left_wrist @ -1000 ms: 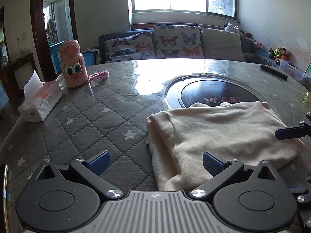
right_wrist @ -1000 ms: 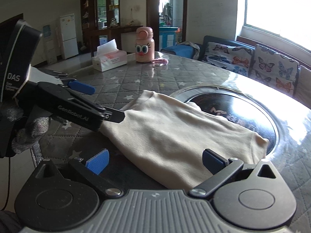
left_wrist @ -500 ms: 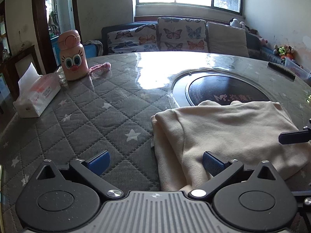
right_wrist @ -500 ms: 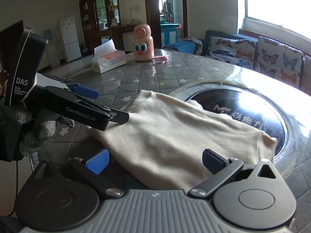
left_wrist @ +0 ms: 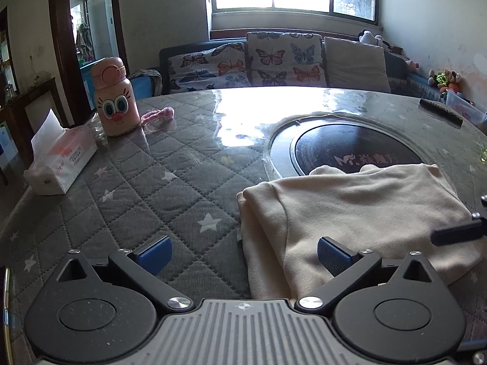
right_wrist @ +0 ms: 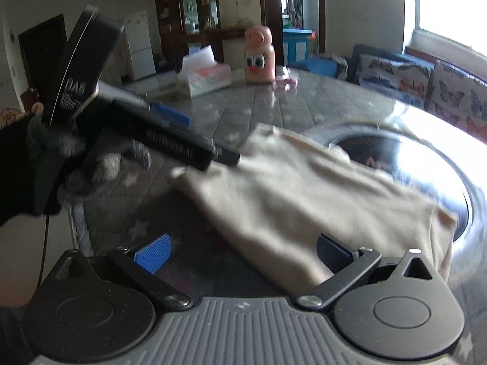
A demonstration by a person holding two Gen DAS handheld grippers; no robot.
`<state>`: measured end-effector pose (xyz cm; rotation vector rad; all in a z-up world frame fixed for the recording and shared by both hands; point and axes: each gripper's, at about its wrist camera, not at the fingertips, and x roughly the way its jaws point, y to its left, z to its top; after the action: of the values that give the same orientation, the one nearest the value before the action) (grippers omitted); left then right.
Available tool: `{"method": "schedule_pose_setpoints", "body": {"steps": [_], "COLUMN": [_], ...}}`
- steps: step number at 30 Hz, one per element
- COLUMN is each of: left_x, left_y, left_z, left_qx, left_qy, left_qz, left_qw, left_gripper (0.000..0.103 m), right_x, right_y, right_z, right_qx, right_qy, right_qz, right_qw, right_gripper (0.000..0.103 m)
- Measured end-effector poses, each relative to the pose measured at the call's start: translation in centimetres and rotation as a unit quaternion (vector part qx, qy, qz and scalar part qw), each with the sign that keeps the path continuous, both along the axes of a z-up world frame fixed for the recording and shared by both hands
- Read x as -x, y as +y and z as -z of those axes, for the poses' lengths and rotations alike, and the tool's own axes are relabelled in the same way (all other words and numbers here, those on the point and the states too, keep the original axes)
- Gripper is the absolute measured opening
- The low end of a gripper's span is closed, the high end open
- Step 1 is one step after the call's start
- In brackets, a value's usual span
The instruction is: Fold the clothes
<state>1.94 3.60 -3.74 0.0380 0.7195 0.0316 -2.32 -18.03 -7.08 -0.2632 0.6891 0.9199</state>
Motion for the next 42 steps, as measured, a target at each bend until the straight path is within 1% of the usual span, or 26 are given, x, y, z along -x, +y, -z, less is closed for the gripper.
{"method": "schedule_pose_setpoints", "body": {"steps": [3, 7, 13, 16, 21, 25, 26, 28, 31, 35, 37, 40, 42], "left_x": [-0.4, -0.5, -0.3, -0.2, 0.1, 0.5, 0.7, 0.9, 1.1, 1.2, 1.2, 1.2, 1.2], "left_y": [0.1, 0.6, 1.2, 1.5, 2.4, 3.2, 3.4, 4.0, 5.2, 6.1, 6.3, 6.1, 6.0], "left_z": [0.1, 0.6, 1.1, 1.2, 1.5, 1.7, 1.7, 1.5, 1.0, 0.5, 0.5, 0.6, 0.4], "left_qx": [-0.002, -0.004, -0.005, -0.006, -0.012, -0.019, -0.019, -0.022, -0.016, -0.009, -0.007, -0.002, 0.007], "left_qy": [0.002, 0.01, 0.015, 0.016, 0.022, 0.026, 0.025, 0.023, 0.017, 0.011, 0.012, 0.014, 0.014], "left_qz": [-0.003, -0.01, -0.013, -0.017, -0.03, -0.037, -0.038, -0.046, -0.063, -0.075, -0.077, -0.073, -0.071], "left_qw": [1.0, 0.9999, 0.9998, 0.9997, 0.9992, 0.9988, 0.9988, 0.9984, 0.9978, 0.9971, 0.9969, 0.9972, 0.9974], "left_gripper": [0.103, 0.103, 0.103, 0.103, 0.103, 0.103, 0.103, 0.103, 0.103, 0.103, 0.103, 0.103, 0.103], "right_x": [-1.7, -2.3, -0.1, 0.8, 1.2, 0.9, 0.6, 0.0, -0.5, -0.2, 0.1, 0.3, 0.5], "right_y": [1.1, 1.9, 1.5, 2.0, 2.9, 4.1, 4.6, 5.5, 6.5, 7.6, 8.2, 9.0, 9.4], "right_z": [0.0, 0.6, 1.2, 1.3, 0.3, 0.0, 0.0, 0.0, -0.1, -0.5, -0.2, 0.7, 1.2], "right_qx": [-0.012, -0.007, 0.005, 0.019, 0.013, 0.013, 0.015, 0.017, 0.019, 0.002, 0.001, 0.006, 0.018], "right_qy": [0.004, 0.019, 0.033, 0.029, 0.028, 0.016, 0.014, 0.014, 0.006, 0.006, 0.014, 0.034, 0.032], "right_qz": [0.006, 0.005, -0.022, -0.039, -0.064, -0.069, -0.067, -0.06, -0.053, -0.076, -0.093, -0.109, -0.113], "right_qw": [1.0, 1.0, 0.999, 0.999, 0.997, 0.997, 0.998, 0.998, 0.998, 0.997, 0.996, 0.993, 0.993], "right_gripper": [0.103, 0.103, 0.103, 0.103, 0.103, 0.103, 0.102, 0.096, 0.083, 0.082, 0.082, 0.082, 0.083]}}
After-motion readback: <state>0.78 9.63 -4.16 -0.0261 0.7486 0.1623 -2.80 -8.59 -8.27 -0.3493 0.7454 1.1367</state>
